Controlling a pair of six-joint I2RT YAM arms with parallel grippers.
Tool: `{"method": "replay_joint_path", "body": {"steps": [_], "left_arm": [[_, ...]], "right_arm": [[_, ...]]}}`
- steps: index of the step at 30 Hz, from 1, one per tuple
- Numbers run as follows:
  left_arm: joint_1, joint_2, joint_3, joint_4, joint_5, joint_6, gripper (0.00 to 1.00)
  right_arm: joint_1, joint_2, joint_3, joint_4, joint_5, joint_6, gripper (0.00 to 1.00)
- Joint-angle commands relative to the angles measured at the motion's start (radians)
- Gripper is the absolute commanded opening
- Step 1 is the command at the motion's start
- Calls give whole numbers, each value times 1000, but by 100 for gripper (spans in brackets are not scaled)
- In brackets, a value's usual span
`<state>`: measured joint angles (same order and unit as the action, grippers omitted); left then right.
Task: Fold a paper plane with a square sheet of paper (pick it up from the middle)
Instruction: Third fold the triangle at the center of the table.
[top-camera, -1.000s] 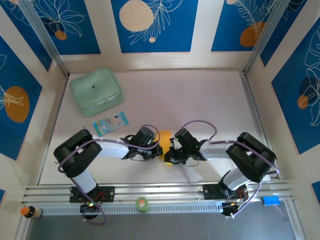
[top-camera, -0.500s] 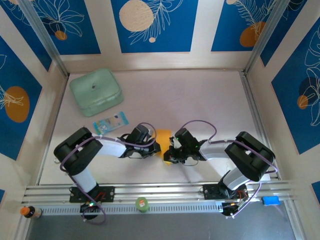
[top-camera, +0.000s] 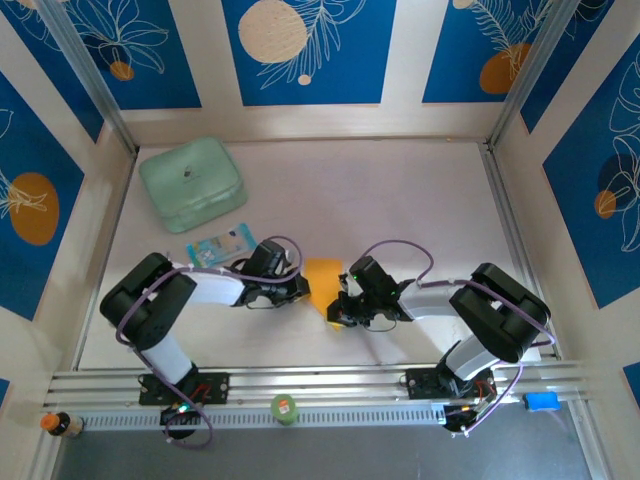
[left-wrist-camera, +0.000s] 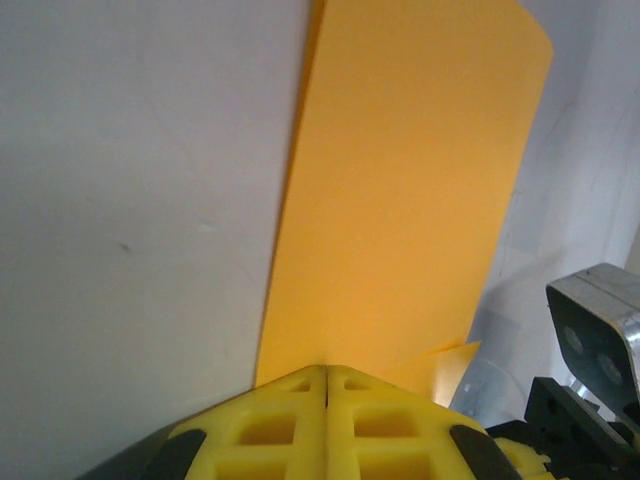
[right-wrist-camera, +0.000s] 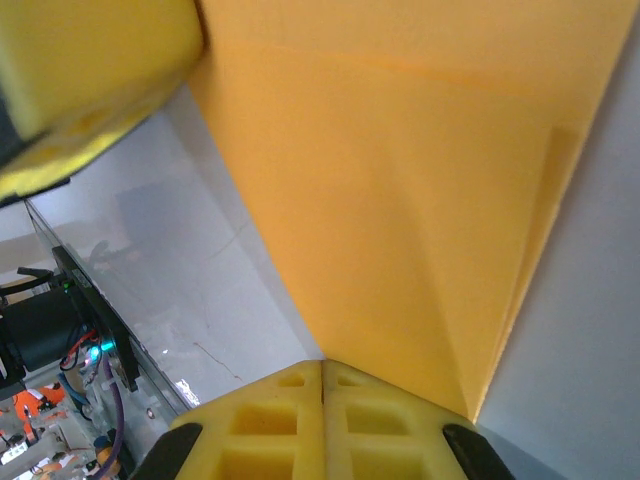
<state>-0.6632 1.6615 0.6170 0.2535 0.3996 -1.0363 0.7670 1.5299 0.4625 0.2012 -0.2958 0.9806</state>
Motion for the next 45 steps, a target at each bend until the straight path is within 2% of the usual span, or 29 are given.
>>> {"method": "replay_joint_path", "body": {"steps": [1, 7, 14, 18, 23, 27, 34, 40, 45], "left_arm": [[46, 14, 21, -111, -81, 50, 4], [65, -16, 47, -184, -136, 64, 4], [54, -126, 59, -186, -115, 78, 8], [15, -158, 46, -144, -78, 73, 10], [-63, -89, 48, -22, -14, 39, 10], [-100, -13, 65, 13, 6, 22, 8], [-96, 61, 68, -110, -47, 28, 2], [-91, 62, 31, -87, -49, 26, 1], [-91, 58, 31, -75, -43, 29, 1]], "right_arm": [[-5, 31, -42, -131, 28, -8, 0], [-12, 31, -36, -140, 26, -20, 0], [-21, 36, -25, -144, 21, -29, 0], [-23, 38, -21, -149, 21, -30, 0], [-25, 35, -20, -151, 23, -32, 0], [-26, 30, -19, -154, 22, -32, 0], [-26, -1, 8, -148, -12, -52, 0], [-13, -56, 80, -206, -36, -100, 0], [-14, -3, 142, -201, -8, -109, 0]]}}
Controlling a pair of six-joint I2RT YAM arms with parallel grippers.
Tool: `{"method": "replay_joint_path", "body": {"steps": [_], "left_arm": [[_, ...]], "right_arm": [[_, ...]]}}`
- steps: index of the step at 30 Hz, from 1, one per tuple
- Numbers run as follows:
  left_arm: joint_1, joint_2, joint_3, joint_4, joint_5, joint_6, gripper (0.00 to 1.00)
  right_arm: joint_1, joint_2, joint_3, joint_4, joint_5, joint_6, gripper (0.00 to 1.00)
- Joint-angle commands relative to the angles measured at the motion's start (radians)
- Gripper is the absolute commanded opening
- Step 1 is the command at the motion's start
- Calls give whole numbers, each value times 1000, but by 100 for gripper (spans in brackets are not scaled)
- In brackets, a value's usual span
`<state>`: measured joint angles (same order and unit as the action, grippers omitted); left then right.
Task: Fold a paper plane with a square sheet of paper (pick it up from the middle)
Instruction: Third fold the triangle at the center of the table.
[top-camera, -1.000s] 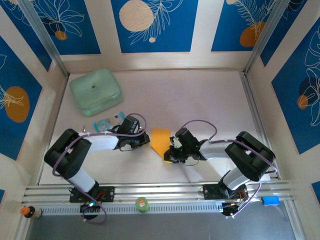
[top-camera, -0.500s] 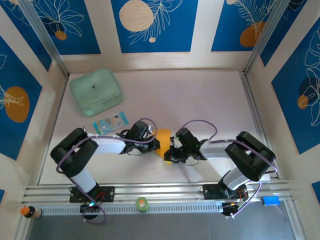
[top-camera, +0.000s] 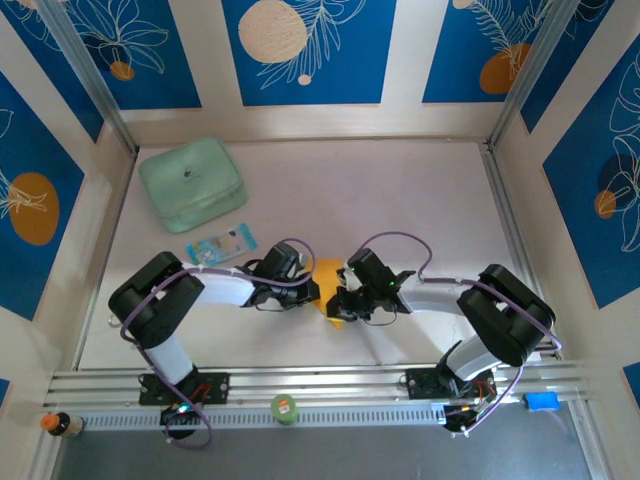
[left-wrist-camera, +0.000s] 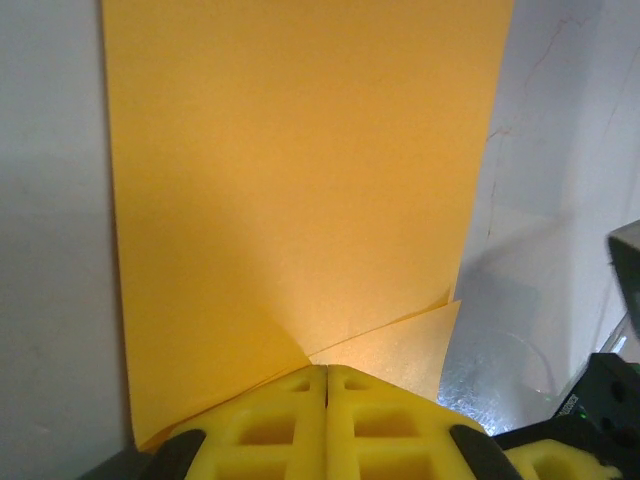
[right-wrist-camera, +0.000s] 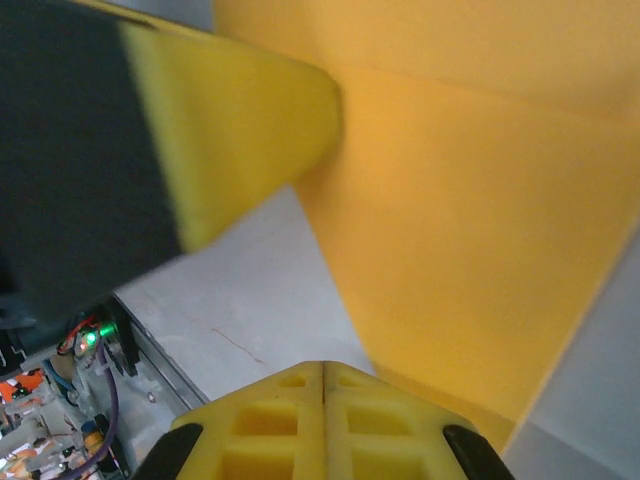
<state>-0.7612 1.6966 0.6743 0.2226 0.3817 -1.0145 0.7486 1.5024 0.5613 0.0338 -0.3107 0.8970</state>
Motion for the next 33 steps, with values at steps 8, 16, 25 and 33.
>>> {"method": "replay_joint_path", "body": {"steps": [8, 16, 25, 33], "left_arm": [[7, 21, -28, -43, -23, 9, 0], [9, 23, -29, -48, -29, 8, 0], [30, 14, -59, -34, -41, -11, 0], [35, 8, -61, -22, -27, -7, 0]], "right_arm": [[12, 134, 85, 29, 15, -11, 2], [11, 102, -33, 35, 0, -14, 3], [11, -72, -158, -15, -6, -39, 5], [-10, -246, -228, -54, -10, -13, 6]]}}
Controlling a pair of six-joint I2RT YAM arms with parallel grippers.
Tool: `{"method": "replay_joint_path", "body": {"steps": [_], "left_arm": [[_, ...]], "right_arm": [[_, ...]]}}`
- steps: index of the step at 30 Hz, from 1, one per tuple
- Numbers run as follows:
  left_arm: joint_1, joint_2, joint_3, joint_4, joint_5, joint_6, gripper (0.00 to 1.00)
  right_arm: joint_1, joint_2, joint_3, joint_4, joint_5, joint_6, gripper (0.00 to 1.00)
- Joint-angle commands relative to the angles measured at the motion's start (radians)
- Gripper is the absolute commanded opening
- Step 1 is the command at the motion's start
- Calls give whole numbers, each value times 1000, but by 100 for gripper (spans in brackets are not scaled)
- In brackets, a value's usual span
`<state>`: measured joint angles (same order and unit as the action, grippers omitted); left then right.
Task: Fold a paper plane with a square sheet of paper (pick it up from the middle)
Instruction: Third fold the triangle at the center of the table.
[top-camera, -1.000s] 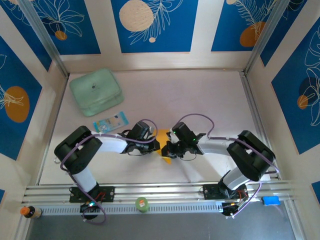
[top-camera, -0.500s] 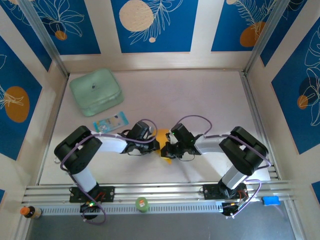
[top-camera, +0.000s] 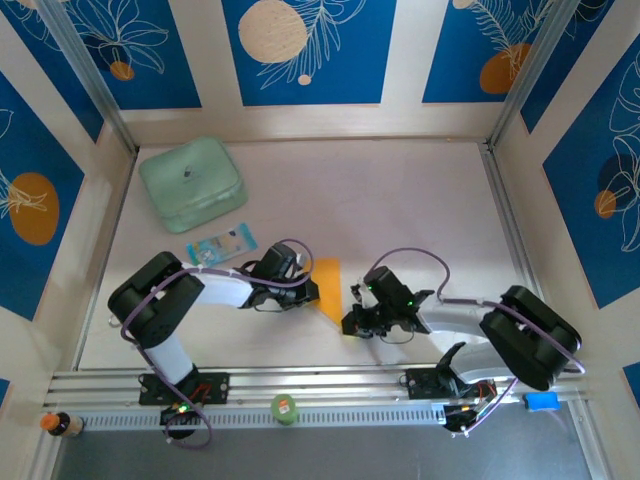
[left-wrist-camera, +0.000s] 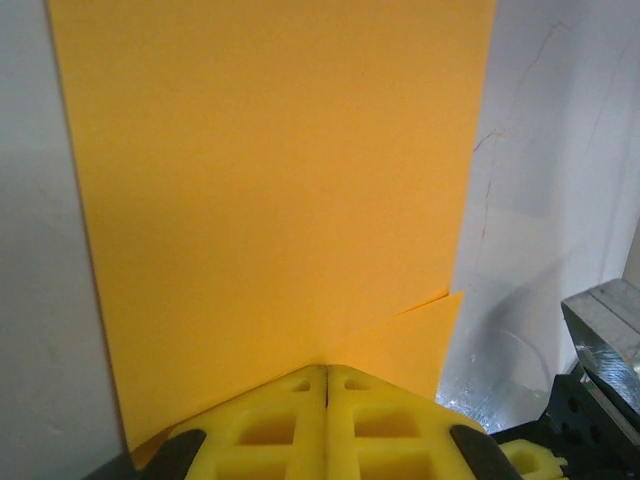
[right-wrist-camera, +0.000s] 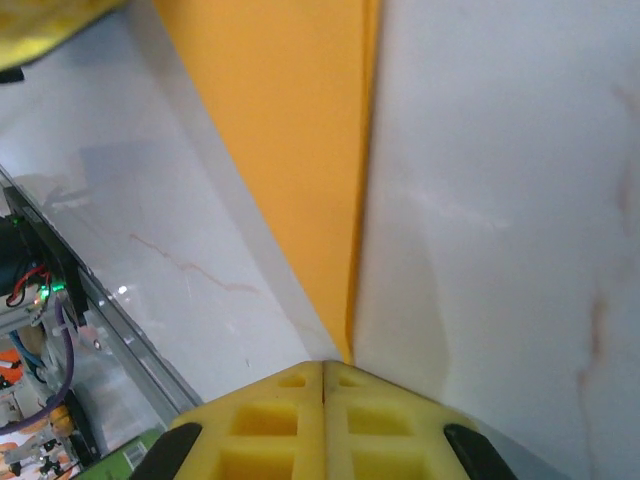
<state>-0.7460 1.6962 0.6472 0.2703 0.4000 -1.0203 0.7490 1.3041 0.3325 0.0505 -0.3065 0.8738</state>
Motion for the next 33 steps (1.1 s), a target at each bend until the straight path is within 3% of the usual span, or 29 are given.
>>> {"method": "replay_joint_path", "body": {"steps": [1, 5, 13, 23, 30, 33], "left_arm": [[19, 5, -35, -68, -44, -2, 0], [19, -3, -31, -67, -44, -1, 0], [19, -7, -31, -56, -32, 2, 0], [13, -28, 4, -42, 4, 49, 4], [-26, -110, 66, -131, -47, 52, 9], [-65, -113, 54, -97, -62, 1, 7]], "right_arm": [[-16, -72, 17, -86, -26, 10, 6], [-42, -74, 93, -112, -34, 16, 6], [-60, 125, 181, 11, -98, 57, 7], [-45, 204, 78, -20, -11, 70, 2], [-43, 213, 83, -28, -8, 77, 0], [-43, 215, 94, -38, -5, 78, 0]]}}
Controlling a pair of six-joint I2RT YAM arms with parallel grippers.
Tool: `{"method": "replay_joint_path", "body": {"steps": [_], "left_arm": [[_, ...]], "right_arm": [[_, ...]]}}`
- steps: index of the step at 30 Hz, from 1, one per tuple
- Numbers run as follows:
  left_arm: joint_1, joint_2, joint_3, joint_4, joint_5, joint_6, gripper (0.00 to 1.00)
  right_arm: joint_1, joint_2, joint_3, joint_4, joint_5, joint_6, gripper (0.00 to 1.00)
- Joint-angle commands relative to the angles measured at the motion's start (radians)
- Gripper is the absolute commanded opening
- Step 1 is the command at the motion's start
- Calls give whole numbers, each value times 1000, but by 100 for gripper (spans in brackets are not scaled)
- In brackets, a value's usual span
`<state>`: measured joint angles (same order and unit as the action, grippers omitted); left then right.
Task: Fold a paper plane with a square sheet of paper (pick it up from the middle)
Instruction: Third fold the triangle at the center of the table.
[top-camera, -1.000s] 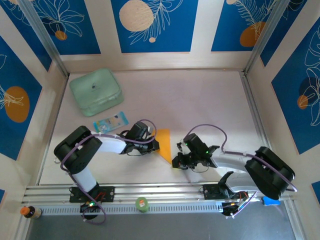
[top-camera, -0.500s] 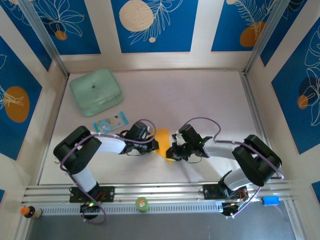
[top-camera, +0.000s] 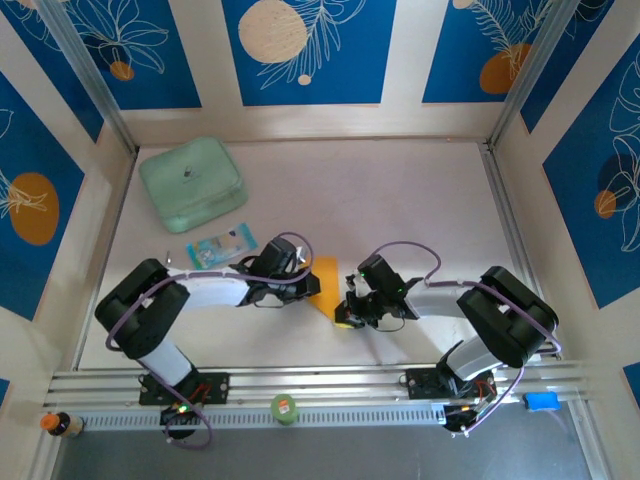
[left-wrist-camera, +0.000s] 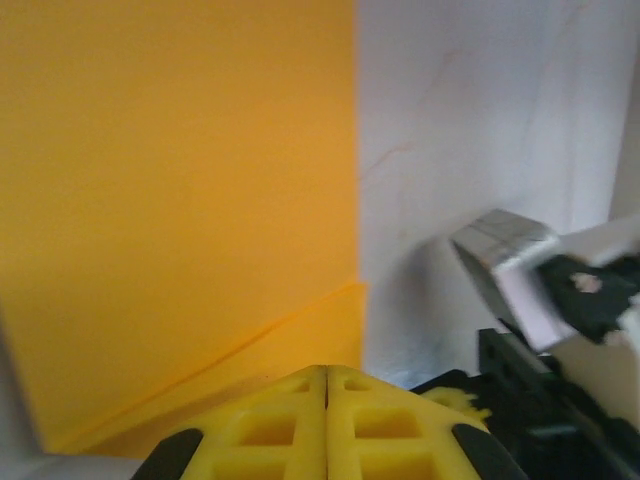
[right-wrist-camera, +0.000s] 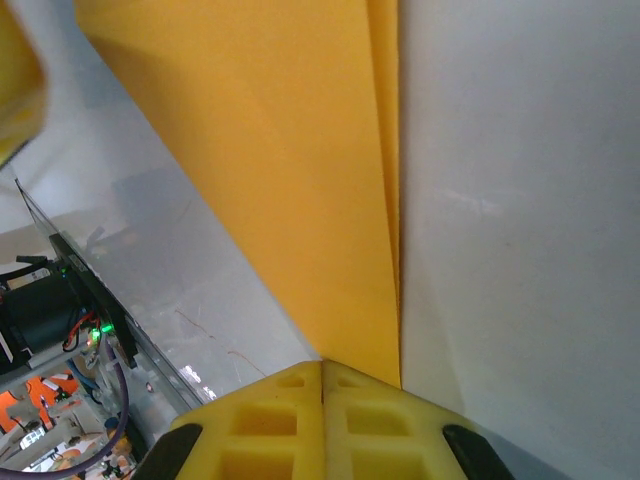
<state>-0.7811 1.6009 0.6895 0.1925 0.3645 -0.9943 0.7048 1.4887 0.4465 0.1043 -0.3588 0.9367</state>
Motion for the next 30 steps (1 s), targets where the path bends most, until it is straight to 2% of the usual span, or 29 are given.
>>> {"method": "replay_joint_path", "body": {"steps": [1, 4, 8, 14, 16, 20, 24, 30], "left_arm": [[-41, -8, 3, 6, -27, -54, 7], [-76, 38, -20, 96, -3, -112, 5], [-93, 102, -37, 131, 10, -150, 2], [-46, 125, -111, 208, 8, -157, 3], [-26, 126, -118, 234, 15, -122, 3], [-3, 117, -103, 179, 11, -49, 4], [16, 104, -103, 168, 15, -40, 6], [62, 78, -86, 56, -10, 34, 8]], "right_arm": [[1, 32, -22, -88, 49, 17, 0], [0, 34, -25, -80, 47, 24, 0], [1, 41, -28, -74, 47, 25, 0], [0, 52, -34, -79, 53, 25, 0], [1, 56, -37, -78, 55, 22, 0], [0, 62, -42, -71, 55, 23, 0], [1, 62, -42, -73, 54, 20, 0], [-1, 64, -40, -81, 49, 7, 0]]}}
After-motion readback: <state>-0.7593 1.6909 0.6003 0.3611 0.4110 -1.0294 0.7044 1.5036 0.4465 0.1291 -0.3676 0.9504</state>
